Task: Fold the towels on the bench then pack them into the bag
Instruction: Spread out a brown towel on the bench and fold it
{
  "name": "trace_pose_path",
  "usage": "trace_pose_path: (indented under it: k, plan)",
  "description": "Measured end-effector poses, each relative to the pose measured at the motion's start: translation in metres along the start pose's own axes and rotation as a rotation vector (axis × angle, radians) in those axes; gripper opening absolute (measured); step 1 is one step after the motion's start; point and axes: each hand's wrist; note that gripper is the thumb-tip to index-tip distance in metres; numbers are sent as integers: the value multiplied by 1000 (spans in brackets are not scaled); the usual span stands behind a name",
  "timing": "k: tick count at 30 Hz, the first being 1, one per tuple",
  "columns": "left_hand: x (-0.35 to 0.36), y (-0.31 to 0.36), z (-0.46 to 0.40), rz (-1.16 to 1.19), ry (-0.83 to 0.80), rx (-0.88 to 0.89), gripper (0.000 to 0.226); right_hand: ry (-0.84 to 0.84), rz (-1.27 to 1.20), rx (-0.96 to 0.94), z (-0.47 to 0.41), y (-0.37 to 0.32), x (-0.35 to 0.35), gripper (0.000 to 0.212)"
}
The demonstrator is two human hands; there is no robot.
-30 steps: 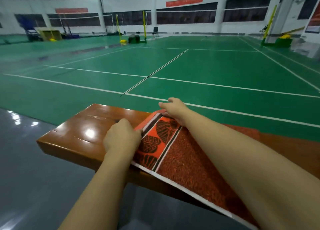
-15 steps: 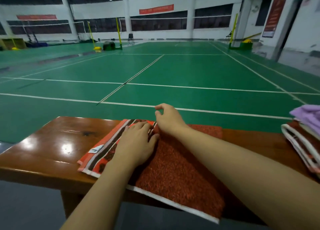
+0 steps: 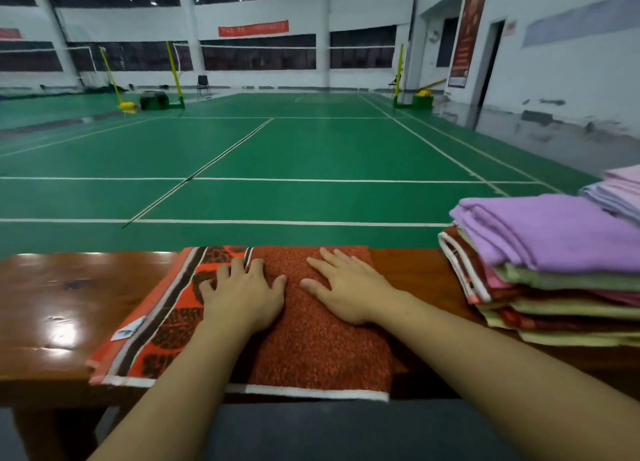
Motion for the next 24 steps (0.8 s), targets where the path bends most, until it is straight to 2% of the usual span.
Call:
trace_pose_path:
  k: [5,9,15,17,19,21,23,24]
  plan:
    - [5,31,21,-90,14,79,73,-26,18,6,30,42,-2,76]
    - [9,38,32,-105,67,159,66,-46,28,-35,56,65,-5,97]
    - [7,21,31,5,90,301,64,-30,21,-48,63,68,-4,94]
    - [6,14,31,4,63,337,65,28,10,-30,65,70,-3,84]
    - [5,7,31,-29,39,318,70,75,-2,-13,69,71,-3,70]
    - [4,-1,31,-41,-1,256,74,50,-7,4,73,69,-2,65]
    - [1,-9,32,-4,0,163,76,-13,-17,24,75,66,0,69]
    - [-3,-12,34,20,52,93,77,-35,-22,29,77,64,2,77]
Point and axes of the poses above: each hand's wrist, its own z-axis away from the middle knuckle, its own x-axis out of the palm, y = z × x, and after that the axes turned 14 degrees about -y, right-handed
